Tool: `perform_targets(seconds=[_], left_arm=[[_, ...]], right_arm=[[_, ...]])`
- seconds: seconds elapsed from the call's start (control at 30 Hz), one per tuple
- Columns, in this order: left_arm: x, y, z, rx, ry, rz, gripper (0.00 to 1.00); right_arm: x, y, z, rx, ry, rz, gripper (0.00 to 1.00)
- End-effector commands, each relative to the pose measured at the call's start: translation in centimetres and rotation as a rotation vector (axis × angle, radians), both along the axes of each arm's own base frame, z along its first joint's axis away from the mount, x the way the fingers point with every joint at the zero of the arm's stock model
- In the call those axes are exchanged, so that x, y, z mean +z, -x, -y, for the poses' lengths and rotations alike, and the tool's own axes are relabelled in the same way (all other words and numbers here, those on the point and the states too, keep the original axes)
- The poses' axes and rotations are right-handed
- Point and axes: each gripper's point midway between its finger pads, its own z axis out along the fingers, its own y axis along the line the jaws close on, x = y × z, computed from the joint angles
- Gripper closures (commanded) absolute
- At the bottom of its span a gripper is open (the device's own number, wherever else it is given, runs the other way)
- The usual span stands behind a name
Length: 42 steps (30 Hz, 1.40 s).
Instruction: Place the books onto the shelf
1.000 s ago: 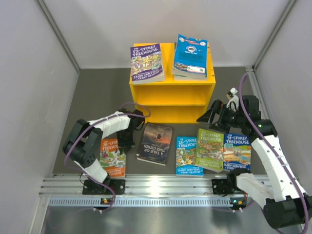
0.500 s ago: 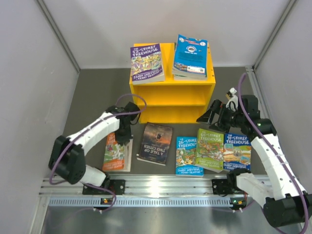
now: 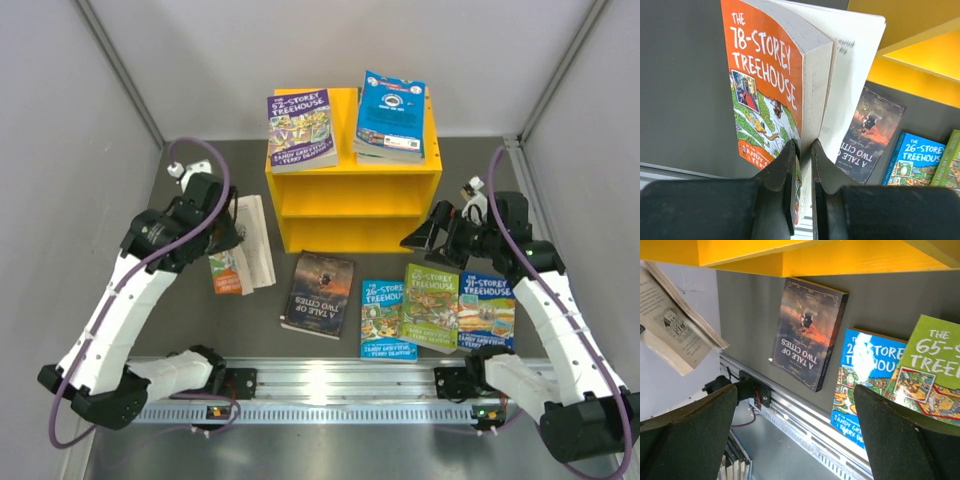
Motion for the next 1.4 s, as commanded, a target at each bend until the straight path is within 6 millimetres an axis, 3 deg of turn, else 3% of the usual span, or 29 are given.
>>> perform_targets(seconds=[0.0, 0.2, 0.43, 0.5, 0.6, 0.77, 0.8, 1.03, 1.13, 1.17, 1.23, 1.37], left_arm=[[4.0, 0.8, -1.2, 0.013, 0.049, 0.138, 1.0], [8.8, 2.0, -0.3, -0.088, 0.163, 0.301, 1.0], [17.6, 2.3, 0.0, -0.18, 0.21, 0.522, 1.0], [18.6, 1.5, 0.4, -0.201, 0.185, 0.536, 1.0], [22.6, 1.2, 0.7, -0.227, 0.201, 0.635, 1.0], [26.6, -1.2, 2.7, -0.276, 0.219, 0.733, 1.0], [28.6, -1.2, 3.0, -0.284, 0.246, 0.794, 1.0], [31.4, -5.9, 7.2, -0.337, 0.331, 0.899, 1.0], [32.2, -9.4, 9.0, -0.314, 0.358, 0.942, 1.0], [33.5, -9.6, 9.1, -0.31, 0.371, 0.981, 1.0], [32.8, -12.2, 10.5, -0.299, 0.368, 0.967, 1.0], [32.1, -15.1, 11.0, -0.234, 0.357, 0.971, 1.0]], right_arm=[[2.2, -0.8, -1.1, 0.044, -0.056, 0.087, 0.0], [4.0, -0.6, -2.2, 0.093, -0.113, 0.133, 0.0], [3.9, -0.4, -2.4, 0.099, -0.116, 0.127, 0.0], [3.9, -0.3, -2.4, 0.1, -0.115, 0.129, 0.0], [3.8, -0.1, -2.3, 0.099, -0.118, 0.126, 0.0], [3.7, 0.2, -2.2, 0.093, -0.117, 0.129, 0.0], [3.6, 0.3, -2.2, 0.093, -0.117, 0.128, 0.0], [3.2, 0.9, -2.0, 0.081, -0.116, 0.131, 0.0], [2.9, 1.2, -1.8, 0.068, -0.11, 0.131, 0.0], [2.4, 1.3, -1.7, 0.064, -0.11, 0.118, 0.0], [2.1, 1.4, -1.8, 0.065, -0.112, 0.107, 0.0], [2.2, 1.7, -1.5, 0.052, -0.106, 0.119, 0.0]])
